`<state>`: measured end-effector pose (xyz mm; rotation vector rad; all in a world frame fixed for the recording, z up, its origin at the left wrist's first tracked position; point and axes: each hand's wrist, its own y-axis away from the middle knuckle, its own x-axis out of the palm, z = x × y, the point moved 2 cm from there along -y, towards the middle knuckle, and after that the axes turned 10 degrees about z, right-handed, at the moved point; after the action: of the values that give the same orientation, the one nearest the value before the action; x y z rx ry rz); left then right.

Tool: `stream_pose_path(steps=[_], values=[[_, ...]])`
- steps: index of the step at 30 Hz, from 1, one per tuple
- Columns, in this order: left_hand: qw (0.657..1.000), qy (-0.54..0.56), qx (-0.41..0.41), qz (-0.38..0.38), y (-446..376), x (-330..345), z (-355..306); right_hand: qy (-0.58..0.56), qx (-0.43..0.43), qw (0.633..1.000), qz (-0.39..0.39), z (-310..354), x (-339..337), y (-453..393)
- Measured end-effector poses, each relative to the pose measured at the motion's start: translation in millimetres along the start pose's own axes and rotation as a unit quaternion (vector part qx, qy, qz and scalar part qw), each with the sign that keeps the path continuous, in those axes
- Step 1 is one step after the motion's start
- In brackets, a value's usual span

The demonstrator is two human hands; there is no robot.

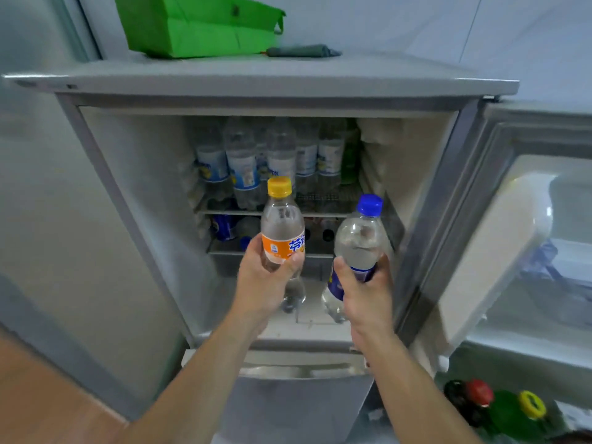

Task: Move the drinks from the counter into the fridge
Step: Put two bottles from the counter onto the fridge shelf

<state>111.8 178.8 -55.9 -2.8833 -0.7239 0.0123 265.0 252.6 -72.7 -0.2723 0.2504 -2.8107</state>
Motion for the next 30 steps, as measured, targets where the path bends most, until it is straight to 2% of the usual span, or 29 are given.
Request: stream_pose_path(steps=[5, 8, 15, 25, 30], values=[[0.999, -0.028, 0.033, 0.004, -81, 12, -23, 0.006, -0.041, 0.998, -0.047, 20, 20, -65], [0.998, -0.012, 0.059, 0.02, -118, 23, -36, -0.005, -0.065, 0.996, -0.054, 30, 32, -106], [0.985, -0.076, 0.156, 0.007, -169, 39, -48, 0.053, -0.084, 0.994, -0.053, 31, 51, -171], [0.98, -0.151, 0.121, -0.05, -196, 48, -22, 0.058, -0.082, 0.994, -0.035, 21, 53, -219], [0.958, -0.235, 0.164, -0.03, -194, 44, -17, 0.102, -0.085, 0.991, -0.023, 12, 49, -223]])
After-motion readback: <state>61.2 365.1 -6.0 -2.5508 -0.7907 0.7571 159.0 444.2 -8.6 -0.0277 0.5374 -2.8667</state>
